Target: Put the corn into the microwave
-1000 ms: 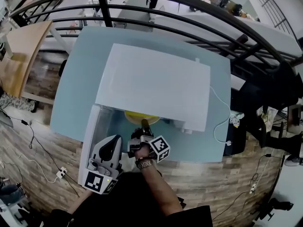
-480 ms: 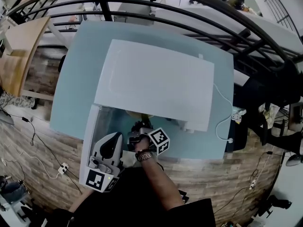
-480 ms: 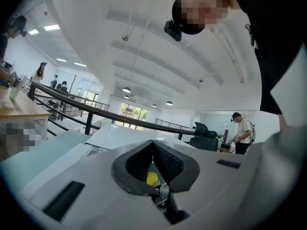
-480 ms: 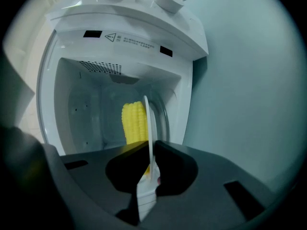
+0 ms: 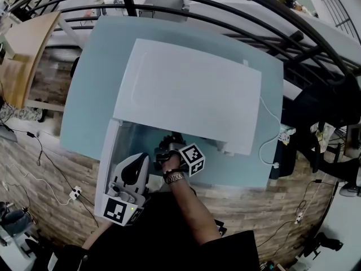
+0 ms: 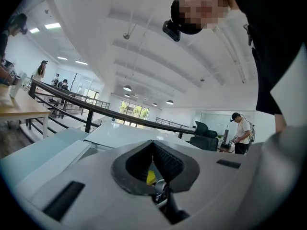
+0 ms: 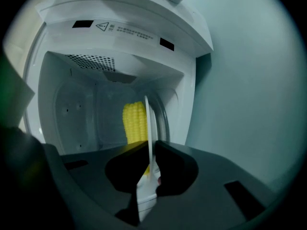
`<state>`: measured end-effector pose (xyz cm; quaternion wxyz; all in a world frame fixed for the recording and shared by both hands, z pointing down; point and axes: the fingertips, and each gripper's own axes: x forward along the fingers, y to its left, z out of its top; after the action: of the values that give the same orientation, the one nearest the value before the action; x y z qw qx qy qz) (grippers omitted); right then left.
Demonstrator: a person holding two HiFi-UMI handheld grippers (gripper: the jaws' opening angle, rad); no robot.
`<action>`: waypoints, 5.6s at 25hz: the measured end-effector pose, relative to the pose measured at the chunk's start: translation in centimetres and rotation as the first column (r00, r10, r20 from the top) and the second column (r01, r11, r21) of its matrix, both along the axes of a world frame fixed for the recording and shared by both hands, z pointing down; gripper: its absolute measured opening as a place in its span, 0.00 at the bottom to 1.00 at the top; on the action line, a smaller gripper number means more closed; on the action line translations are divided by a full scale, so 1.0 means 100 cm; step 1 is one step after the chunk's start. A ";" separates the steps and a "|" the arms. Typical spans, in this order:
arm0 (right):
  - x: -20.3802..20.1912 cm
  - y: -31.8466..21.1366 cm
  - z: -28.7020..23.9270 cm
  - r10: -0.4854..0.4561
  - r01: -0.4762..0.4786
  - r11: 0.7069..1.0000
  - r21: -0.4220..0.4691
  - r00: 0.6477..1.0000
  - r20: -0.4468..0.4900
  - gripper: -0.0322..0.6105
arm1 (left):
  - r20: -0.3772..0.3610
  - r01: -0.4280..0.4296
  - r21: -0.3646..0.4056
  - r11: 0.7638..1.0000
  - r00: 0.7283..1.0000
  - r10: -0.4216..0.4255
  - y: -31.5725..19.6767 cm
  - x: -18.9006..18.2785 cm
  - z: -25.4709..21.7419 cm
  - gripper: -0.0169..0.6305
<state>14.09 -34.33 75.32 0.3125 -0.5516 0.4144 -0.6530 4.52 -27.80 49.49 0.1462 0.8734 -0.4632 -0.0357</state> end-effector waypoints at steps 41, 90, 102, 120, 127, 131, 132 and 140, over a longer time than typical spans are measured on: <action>-0.048 0.003 0.006 -0.633 0.801 0.596 0.048 0.506 -0.586 0.28 | -0.006 -0.005 -0.025 1.000 1.000 0.005 0.012 -0.008 0.012 0.03; 0.012 0.122 -0.196 -0.130 0.685 0.711 0.159 0.351 -0.927 0.06 | 0.019 -0.096 0.041 0.995 0.995 0.095 0.082 -0.003 0.007 0.03; 0.006 0.162 -0.287 0.078 0.646 0.721 0.250 0.284 -0.956 0.06 | 0.041 -0.089 0.090 0.992 0.996 0.085 0.087 -0.013 -0.014 0.03; -0.021 0.179 -0.330 0.177 0.665 0.673 0.325 0.282 -0.943 0.06 | 0.060 -0.058 0.148 0.987 0.997 0.049 0.096 -0.035 -0.033 0.03; -0.018 0.182 -0.333 0.188 0.658 0.671 0.342 0.295 -0.937 0.06 | 0.049 -0.051 0.163 0.985 0.998 0.044 0.098 -0.035 -0.032 0.03; -0.023 0.184 -0.333 0.191 0.663 0.665 0.343 0.293 -0.937 0.06 | 0.053 -0.050 0.160 0.986 0.998 0.042 0.099 -0.038 -0.031 0.03; -0.023 0.184 -0.333 0.190 0.663 0.665 0.343 0.293 -0.937 0.06 | 0.052 -0.050 0.161 0.986 0.998 0.042 0.099 -0.038 -0.031 0.03; -0.027 0.182 -0.326 0.166 0.682 0.655 0.324 0.288 -0.943 0.06 | 0.048 -0.075 0.157 0.985 0.997 0.068 0.100 -0.030 -0.027 0.03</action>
<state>11.43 -16.16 42.69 0.0737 -0.5710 0.8160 -0.0527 1.53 -17.82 46.77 0.0674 0.8988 -0.4304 -0.0485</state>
